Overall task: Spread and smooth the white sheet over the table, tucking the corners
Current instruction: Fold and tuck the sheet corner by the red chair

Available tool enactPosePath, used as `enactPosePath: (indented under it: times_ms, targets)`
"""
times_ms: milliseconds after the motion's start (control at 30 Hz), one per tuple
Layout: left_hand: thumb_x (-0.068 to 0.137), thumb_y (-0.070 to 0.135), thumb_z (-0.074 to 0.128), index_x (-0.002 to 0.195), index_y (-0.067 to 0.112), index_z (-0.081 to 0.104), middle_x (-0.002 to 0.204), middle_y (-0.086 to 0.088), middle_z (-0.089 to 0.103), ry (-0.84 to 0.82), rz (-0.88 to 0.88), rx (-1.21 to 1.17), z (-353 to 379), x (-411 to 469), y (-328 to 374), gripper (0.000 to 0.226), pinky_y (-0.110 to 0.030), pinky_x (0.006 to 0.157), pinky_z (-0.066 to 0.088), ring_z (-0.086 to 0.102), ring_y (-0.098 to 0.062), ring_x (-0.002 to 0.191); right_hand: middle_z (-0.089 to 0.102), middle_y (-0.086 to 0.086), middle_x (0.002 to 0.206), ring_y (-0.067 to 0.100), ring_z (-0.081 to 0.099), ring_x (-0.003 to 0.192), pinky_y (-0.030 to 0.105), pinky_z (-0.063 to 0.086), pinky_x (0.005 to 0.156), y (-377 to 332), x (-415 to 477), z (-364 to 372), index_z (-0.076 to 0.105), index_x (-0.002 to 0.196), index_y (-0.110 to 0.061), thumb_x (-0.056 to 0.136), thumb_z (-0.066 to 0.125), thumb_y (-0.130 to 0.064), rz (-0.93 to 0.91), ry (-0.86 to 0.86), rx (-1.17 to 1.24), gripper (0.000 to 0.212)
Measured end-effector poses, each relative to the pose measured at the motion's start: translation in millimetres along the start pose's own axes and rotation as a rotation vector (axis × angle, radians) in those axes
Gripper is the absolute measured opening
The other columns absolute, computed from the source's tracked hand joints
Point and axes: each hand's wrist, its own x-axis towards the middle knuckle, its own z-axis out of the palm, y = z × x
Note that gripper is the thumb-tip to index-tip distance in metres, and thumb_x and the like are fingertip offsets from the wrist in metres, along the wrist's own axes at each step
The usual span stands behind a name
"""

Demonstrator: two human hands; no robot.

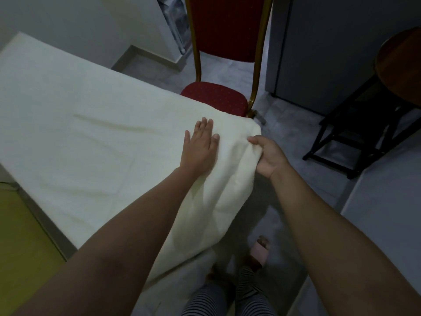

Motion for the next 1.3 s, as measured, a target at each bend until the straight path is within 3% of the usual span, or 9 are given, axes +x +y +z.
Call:
enactPosePath:
  times_ms: [167,300,533,700,800,1033,1100,1200,1300]
  targets:
    - [0.103,0.039,0.017,0.152,0.017,0.009,0.161,-0.004,0.006,0.019,0.025,0.027,0.1,-2.5,1.3,0.055,-0.043,0.118,-0.002,0.001,-0.017,0.148,0.061,0.002,0.1,0.023,0.061,0.089,0.038,0.054,0.076,9.5,-6.1,-10.0,0.052,0.095,-0.02,0.08,0.07,-0.017,-0.324,0.44,-0.547,0.024]
    - [0.103,0.042,0.015,0.153,0.017,0.007,0.161,-0.003,0.005,0.042,0.042,0.066,2.9,-12.1,5.7,0.056,-0.042,0.119,-0.001,0.001,-0.017,0.148,0.051,-0.014,0.076,0.014,0.054,0.072,0.03,0.043,0.062,36.4,-20.1,-20.4,0.044,0.075,-0.031,0.083,0.066,-0.026,-0.532,0.562,-0.817,0.024]
    - [0.103,0.04,0.018,0.153,0.017,0.005,0.161,-0.003,0.002,0.059,0.053,0.032,7.9,-24.3,17.4,0.057,-0.04,0.119,-0.003,-0.001,-0.015,0.148,0.057,-0.005,0.079,0.027,0.059,0.082,0.045,0.047,0.086,58.0,-38.0,-82.3,0.048,0.077,-0.024,0.084,0.065,-0.028,-0.389,0.736,-1.045,0.019]
    - [0.103,0.04,0.018,0.153,0.018,0.005,0.161,-0.004,0.001,0.017,0.038,0.043,5.2,-16.5,13.5,0.057,-0.045,0.119,-0.001,-0.002,-0.018,0.148,0.062,0.01,0.106,0.032,0.055,0.101,0.048,0.043,0.094,73.2,-46.5,-126.2,0.054,0.09,-0.019,0.086,0.058,-0.015,-0.119,0.725,-1.293,0.007]
    - [0.103,0.038,0.02,0.153,0.017,0.008,0.161,-0.003,0.004,0.029,0.049,-0.003,2.3,-19.4,12.5,0.055,-0.045,0.118,0.0,0.0,-0.018,0.148,0.044,0.012,0.135,0.036,0.04,0.122,0.049,0.035,0.1,59.8,-30.1,-110.2,0.046,0.126,-0.019,0.087,0.053,-0.015,0.069,0.629,-1.492,0.04]
    - [0.103,0.041,0.017,0.153,0.018,0.008,0.161,-0.003,0.003,0.076,-0.1,0.076,-9.4,-53.3,-27.8,0.056,-0.042,0.118,-0.003,0.0,-0.016,0.148,0.021,-0.005,0.158,0.029,0.022,0.142,0.046,0.025,0.115,-7.1,12.3,24.1,0.027,0.147,-0.033,0.092,0.053,-0.022,-0.452,0.134,-1.404,0.062]
    - [0.103,0.042,0.017,0.153,0.018,0.007,0.161,-0.003,0.002,0.07,-0.166,0.097,-15.1,-64.2,-49.5,0.057,-0.044,0.118,-0.004,-0.001,-0.016,0.148,0.035,0.0,0.152,0.028,0.031,0.138,0.048,0.028,0.113,-12.8,18.6,48.1,0.031,0.145,-0.035,0.093,0.048,-0.021,-0.471,0.065,-1.468,0.057]
    - [0.102,0.045,0.017,0.153,0.018,0.005,0.161,-0.002,-0.001,0.063,-0.321,0.087,-19.0,-77.5,-76.3,0.06,-0.048,0.116,-0.008,-0.003,-0.016,0.148,0.063,0.004,0.122,0.029,0.051,0.118,0.044,0.033,0.104,-10.0,23.4,57.5,0.058,0.123,-0.026,0.092,0.046,-0.021,-0.592,0.224,-1.557,0.034]
    - [0.101,0.048,0.017,0.153,0.017,0.005,0.161,-0.004,-0.001,0.107,-0.556,0.003,-22.4,-82.1,-98.2,0.062,-0.053,0.116,-0.008,-0.002,-0.018,0.148,0.067,0.002,0.096,0.028,0.054,0.107,0.043,0.029,0.098,-5.7,30.1,51.8,0.064,0.097,-0.02,0.094,0.05,-0.026,-0.711,0.332,-1.588,0.016]
